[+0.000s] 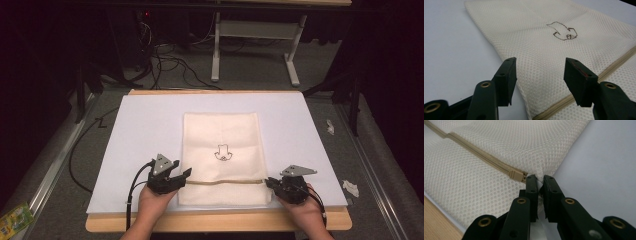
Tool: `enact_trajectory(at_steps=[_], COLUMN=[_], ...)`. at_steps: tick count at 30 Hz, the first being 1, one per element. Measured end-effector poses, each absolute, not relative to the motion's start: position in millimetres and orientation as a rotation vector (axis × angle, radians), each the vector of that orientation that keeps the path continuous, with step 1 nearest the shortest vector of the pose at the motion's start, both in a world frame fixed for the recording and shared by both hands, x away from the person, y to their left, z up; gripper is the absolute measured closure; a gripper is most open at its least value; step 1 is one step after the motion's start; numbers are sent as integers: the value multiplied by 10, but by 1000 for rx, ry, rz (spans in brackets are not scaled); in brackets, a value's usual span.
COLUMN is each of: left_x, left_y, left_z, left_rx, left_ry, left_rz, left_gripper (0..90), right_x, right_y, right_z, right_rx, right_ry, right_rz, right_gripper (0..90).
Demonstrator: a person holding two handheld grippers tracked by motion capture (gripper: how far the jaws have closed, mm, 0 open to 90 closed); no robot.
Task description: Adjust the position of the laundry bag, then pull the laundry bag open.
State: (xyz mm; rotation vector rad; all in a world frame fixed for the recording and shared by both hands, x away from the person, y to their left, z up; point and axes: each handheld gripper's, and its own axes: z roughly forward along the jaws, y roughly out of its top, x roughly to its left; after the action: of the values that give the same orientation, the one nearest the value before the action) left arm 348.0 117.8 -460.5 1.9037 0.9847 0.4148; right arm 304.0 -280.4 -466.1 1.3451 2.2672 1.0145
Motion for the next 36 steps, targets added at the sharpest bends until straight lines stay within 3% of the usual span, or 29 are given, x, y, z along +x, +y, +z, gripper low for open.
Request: enact_trajectory(at_steps=[7,15,22,29,36], left_x=[3476,3500,3494,3357,3306], left_y=[1165,1123,914,610,329], left_z=[-4593,-4550,-4579,-4525,-4509], left_rx=[1882,1829,1860,1884,1938], left_ry=[974,1022,995,952,872], left_rz=[429,350,341,221,189], left_gripper=[446,417,424,451,448], right_x=[3029,3046,3025,3034,3033], right_y=[-2817,-2836,-2812,-2814,-2818], right_z=[-4597,-4620,-4595,-4596,-4569], right_rx=[1326,1329,1301,1285,1273], right_ry=[2236,2241,2244,2243,2245], right_rz=[1050,1068,1073,1074,1096], right_gripper=[848,844,843,844,845])
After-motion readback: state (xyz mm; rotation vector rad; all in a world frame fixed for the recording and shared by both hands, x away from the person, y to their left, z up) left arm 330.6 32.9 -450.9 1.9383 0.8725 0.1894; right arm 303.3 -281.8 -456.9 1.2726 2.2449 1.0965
